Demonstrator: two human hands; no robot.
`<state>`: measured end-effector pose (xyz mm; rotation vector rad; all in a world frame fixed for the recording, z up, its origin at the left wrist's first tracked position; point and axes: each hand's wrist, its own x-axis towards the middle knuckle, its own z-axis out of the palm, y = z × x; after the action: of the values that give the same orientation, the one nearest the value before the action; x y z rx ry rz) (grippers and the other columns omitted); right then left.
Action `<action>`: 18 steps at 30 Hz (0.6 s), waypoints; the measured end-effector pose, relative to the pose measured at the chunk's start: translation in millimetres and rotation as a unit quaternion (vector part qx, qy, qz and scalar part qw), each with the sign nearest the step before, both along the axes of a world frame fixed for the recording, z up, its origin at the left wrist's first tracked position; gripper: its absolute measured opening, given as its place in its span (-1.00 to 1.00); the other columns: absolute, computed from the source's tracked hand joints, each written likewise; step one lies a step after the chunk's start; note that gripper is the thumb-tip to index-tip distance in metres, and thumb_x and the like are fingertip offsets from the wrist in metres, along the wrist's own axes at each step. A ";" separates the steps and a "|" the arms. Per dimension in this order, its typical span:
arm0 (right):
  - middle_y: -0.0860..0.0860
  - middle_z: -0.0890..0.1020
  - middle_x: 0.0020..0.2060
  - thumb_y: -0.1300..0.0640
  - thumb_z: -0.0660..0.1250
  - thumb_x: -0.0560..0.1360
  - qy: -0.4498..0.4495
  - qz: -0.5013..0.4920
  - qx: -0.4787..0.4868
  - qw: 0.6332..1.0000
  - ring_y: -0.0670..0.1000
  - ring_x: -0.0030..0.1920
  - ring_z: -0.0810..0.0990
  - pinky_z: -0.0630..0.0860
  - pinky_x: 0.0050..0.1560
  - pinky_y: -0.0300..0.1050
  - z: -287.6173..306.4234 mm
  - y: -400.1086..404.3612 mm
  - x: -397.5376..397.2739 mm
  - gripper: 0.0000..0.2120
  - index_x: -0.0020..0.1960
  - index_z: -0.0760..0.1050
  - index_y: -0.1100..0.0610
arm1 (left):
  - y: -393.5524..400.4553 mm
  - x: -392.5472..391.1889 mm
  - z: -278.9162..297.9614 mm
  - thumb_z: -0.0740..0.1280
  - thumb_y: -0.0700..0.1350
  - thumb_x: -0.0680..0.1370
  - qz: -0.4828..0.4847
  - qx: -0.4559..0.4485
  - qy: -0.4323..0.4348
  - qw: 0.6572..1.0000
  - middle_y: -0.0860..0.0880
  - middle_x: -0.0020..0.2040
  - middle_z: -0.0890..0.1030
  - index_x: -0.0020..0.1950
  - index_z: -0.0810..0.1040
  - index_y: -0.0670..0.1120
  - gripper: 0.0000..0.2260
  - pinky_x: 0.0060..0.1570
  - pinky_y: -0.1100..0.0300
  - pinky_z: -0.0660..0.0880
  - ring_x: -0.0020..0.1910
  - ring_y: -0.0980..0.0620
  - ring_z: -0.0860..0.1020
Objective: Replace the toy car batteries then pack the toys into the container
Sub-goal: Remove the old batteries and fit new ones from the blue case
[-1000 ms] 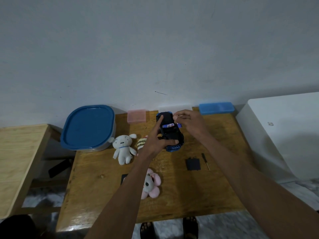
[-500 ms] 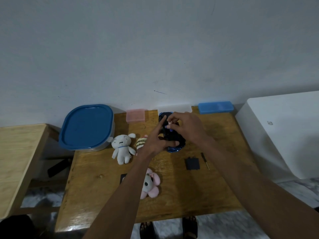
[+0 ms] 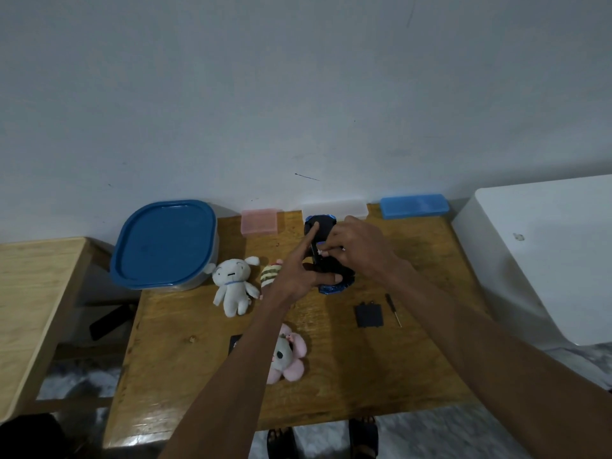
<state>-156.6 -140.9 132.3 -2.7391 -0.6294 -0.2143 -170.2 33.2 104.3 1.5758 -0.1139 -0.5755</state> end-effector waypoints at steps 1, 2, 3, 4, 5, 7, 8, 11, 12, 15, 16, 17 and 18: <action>-0.05 0.71 -0.11 0.02 0.43 0.52 -0.001 0.000 -0.001 1.000 0.03 -0.15 0.49 0.48 -0.32 0.00 0.6 0.2 0.7 -0.84 0.07 0.72 -0.01 | 0.6 0.2 -0.3 0.54 -0.44 0.37 0.000 0.000 -0.002 1.000 -0.07 0.41 0.44 0.61 0.17 0.14 -0.02 -0.10 0.27 0.61 0.05 0.23 0.59; -0.06 0.71 -0.12 0.03 0.43 0.52 -0.001 -0.002 0.000 1.000 0.03 -0.16 0.49 0.48 -0.32 0.00 0.9 0.6 1.3 -0.84 0.06 0.72 -0.01 | 1.3 0.8 -1.1 0.55 -0.43 0.37 0.001 -0.001 -0.003 1.000 -0.09 0.44 0.43 0.60 0.17 0.14 -0.02 -0.08 0.26 0.61 0.07 0.22 0.58; -0.05 0.71 -0.12 0.04 0.42 0.53 0.001 -0.004 0.000 1.000 0.04 -0.16 0.49 0.48 -0.33 0.01 0.8 1.1 1.3 -0.85 0.05 0.72 0.00 | 1.7 1.5 -1.5 0.55 -0.43 0.36 0.003 0.000 -0.005 1.000 -0.09 0.46 0.42 0.60 0.17 0.15 -0.02 -0.07 0.25 0.62 0.09 0.22 0.57; -0.05 0.70 -0.13 0.05 0.42 0.53 0.004 -0.009 -0.001 1.000 0.04 -0.16 0.49 0.48 -0.34 0.02 1.0 2.3 0.7 -0.85 0.05 0.72 0.00 | 1.9 2.0 -2.2 0.56 -0.42 0.36 0.006 0.003 -0.007 1.000 -0.09 0.46 0.43 0.60 0.18 0.15 -0.01 -0.06 0.25 0.62 0.10 0.24 0.56; -0.06 0.69 -0.14 0.05 0.41 0.53 0.005 -0.013 -0.003 1.000 0.04 -0.17 0.48 0.48 -0.35 0.02 0.5 3.5 0.5 -0.85 0.04 0.72 0.00 | 1.8 2.6 -2.6 0.57 -0.42 0.35 0.008 0.006 -0.010 1.000 -0.09 0.46 0.44 0.60 0.18 0.14 -0.01 -0.05 0.26 0.61 0.11 0.25 0.55; -0.06 0.68 -0.14 0.06 0.41 0.53 0.007 -0.011 -0.007 1.000 0.03 -0.17 0.48 0.50 -0.36 0.03 0.6 4.4 0.8 -0.86 0.03 0.72 0.01 | 1.1 3.0 -4.3 0.58 -0.41 0.34 0.008 0.009 -0.013 1.000 -0.08 0.44 0.45 0.60 0.17 0.14 0.00 -0.04 0.27 0.61 0.14 0.23 0.55; -0.06 0.68 -0.15 0.07 0.41 0.52 0.015 -0.007 -0.004 1.000 0.03 -0.16 0.49 0.50 -0.34 0.03 1.1 4.5 1.3 -0.86 0.02 0.72 0.01 | 1.2 3.0 -5.3 0.58 -0.40 0.34 0.006 0.011 -0.014 1.000 -0.08 0.45 0.45 0.60 0.17 0.14 0.01 -0.03 0.26 0.61 0.19 0.17 0.55; -0.05 0.63 -0.16 -0.02 0.41 0.52 0.067 -0.019 0.013 0.997 0.01 -0.14 0.54 0.54 -0.22 0.03 -1.7 2.7 1.7 -0.88 -0.03 0.67 -0.01 | 1.5 2.0 -6.4 0.58 -0.40 0.34 0.004 0.009 -0.001 1.000 -0.09 0.44 0.44 0.60 0.16 0.17 0.01 0.01 0.18 0.63 0.29 -0.04 0.55; -0.06 0.62 -0.18 -0.07 0.40 0.52 0.082 -0.044 0.032 0.995 -0.02 -0.16 0.55 0.55 -0.21 0.01 -3.1 1.5 1.2 -0.86 -0.05 0.64 -0.01 | 1.2 2.2 -6.7 0.58 -0.40 0.34 0.008 0.007 0.007 1.000 -0.09 0.42 0.45 0.60 0.16 0.18 0.01 0.02 0.16 0.64 0.26 -0.03 0.57; -0.08 0.64 -0.28 -0.16 0.31 0.58 0.127 -0.155 0.206 0.958 -0.11 -0.27 0.58 0.51 -0.27 -0.15 0.4 -0.1 -1.9 -0.68 -0.17 0.64 0.03 | 0.4 1.8 -4.0 0.59 -0.38 0.34 0.014 0.010 0.016 1.000 -0.11 0.38 0.47 0.60 0.16 0.19 0.01 0.03 0.07 0.65 0.21 -0.04 0.58; -0.07 0.64 -0.33 -0.17 0.26 0.60 0.138 -0.191 0.261 0.936 -0.12 -0.31 0.59 0.47 -0.29 -0.21 4.4 1.0 -3.2 -0.59 -0.23 0.65 0.06 | -0.1 1.4 -4.3 0.59 -0.38 0.34 0.011 0.014 0.017 1.000 -0.12 0.37 0.47 0.61 0.15 0.19 0.02 0.04 0.03 0.66 0.22 -0.07 0.57; -0.04 0.65 -0.37 -0.17 0.21 0.63 0.151 -0.220 0.303 0.915 -0.11 -0.33 0.60 0.46 -0.28 -0.24 8.2 2.3 -3.6 -0.51 -0.30 0.64 0.10 | -0.5 0.8 -4.8 0.58 -0.37 0.35 0.009 0.017 0.020 1.000 -0.12 0.37 0.47 0.61 0.14 0.19 0.02 0.03 0.02 0.66 0.21 -0.09 0.57; 0.01 0.66 -0.37 -0.14 0.16 0.66 0.169 -0.240 0.335 0.895 -0.07 -0.30 0.62 0.49 -0.23 -0.21 10.6 2.7 -2.5 -0.45 -0.34 0.63 0.13 | -1.0 0.4 -5.9 0.58 -0.38 0.36 0.010 0.018 0.025 0.999 -0.12 0.38 0.46 0.61 0.14 0.19 0.01 0.02 0.00 0.66 0.19 -0.09 0.58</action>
<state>-159.2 -138.2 142.9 -2.1200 0.2083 -0.0416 -169.8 32.1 98.4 1.5941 -0.0504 -0.6022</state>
